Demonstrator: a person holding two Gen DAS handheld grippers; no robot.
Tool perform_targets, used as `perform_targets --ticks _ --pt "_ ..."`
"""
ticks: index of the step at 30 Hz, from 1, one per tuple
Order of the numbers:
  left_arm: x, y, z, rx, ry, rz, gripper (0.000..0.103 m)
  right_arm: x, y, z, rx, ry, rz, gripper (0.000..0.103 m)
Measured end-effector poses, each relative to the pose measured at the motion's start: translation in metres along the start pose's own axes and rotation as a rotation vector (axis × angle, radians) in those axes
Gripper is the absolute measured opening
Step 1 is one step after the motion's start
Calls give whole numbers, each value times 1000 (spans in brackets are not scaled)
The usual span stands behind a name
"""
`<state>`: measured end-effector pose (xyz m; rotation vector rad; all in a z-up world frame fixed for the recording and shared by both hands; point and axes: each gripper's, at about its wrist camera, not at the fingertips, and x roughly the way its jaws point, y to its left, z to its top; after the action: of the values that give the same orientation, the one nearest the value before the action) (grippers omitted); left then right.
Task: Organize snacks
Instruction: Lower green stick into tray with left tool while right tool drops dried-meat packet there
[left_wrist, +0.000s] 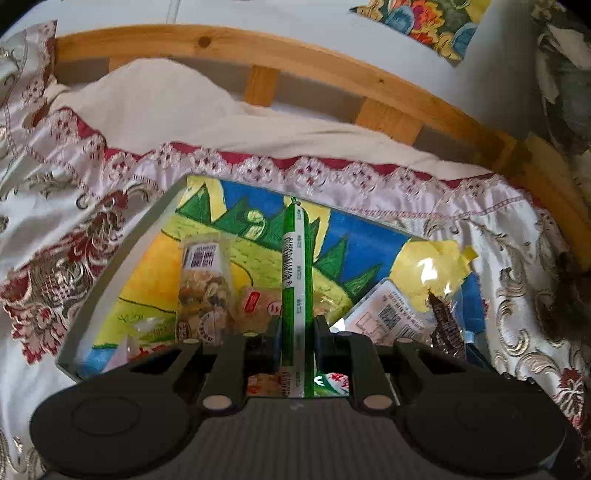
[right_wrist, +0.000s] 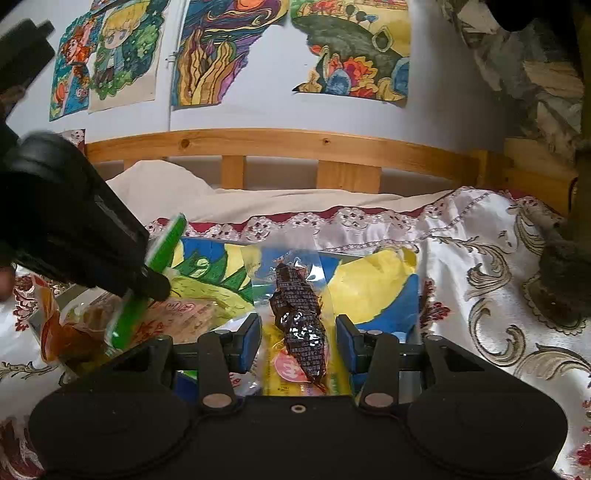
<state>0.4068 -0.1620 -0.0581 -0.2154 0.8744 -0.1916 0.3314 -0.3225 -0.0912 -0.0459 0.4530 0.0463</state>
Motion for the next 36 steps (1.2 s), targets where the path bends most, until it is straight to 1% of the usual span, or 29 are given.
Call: perform_targets --ticks 2,7,9,10,11,13,15,17,18,19,20,21,23,24,26,28,31,34,36 --pt "5 0 -2 -4 2 4 18 1 1 -1 3 4 15 46" --pt "14 1 -3 0 10 17 18 4 0 -2 11 13 21 49" --pt "14 0 -4 10 -5 21 19 5 1 -2 13 19 28 51" --pt "13 1 -5 17 -16 12 19 6 1 -2 18 22 32 57" --pt "12 1 -6 20 -30 2 19 5 2 -2 21 19 34 59" --pt "7 3 -7 12 -49 -13 20 4 3 -2 23 16 32 59" --pt "3 3 -6 4 -57 -22 24 1 2 0 27 11 28 63" --pt "-3 3 -6 0 -70 -36 33 -6 2 3 41 -3 21 71" --pt "-7 3 -7 0 -83 -43 36 -10 1 5 48 -12 15 73" --pt "-13 2 -8 2 -103 -47 43 -14 0 7 53 -19 11 76" --pt "-18 1 -9 3 -120 -45 49 -19 0 9 59 -27 10 78" --pt "-24 1 -10 3 -136 -45 52 -25 -2 11 65 -36 14 79" --pt "-37 -1 -11 10 -160 -48 63 -38 -7 15 95 -47 25 83" --pt "-43 -1 -11 13 -173 -46 66 -44 -10 17 107 -52 32 84" --pt "-60 0 -14 11 -211 -40 82 -59 -15 21 123 -70 37 89" --pt "-79 0 -18 6 -250 -33 89 -76 -19 25 133 -93 24 91" --pt "-109 3 -26 9 -294 -25 96 -105 -24 30 162 -137 13 92" --pt "-139 4 -38 30 -347 -12 99 -137 -26 31 203 -185 -10 96" --pt "-158 5 -49 53 -387 10 100 -157 -26 29 225 -206 -11 97"
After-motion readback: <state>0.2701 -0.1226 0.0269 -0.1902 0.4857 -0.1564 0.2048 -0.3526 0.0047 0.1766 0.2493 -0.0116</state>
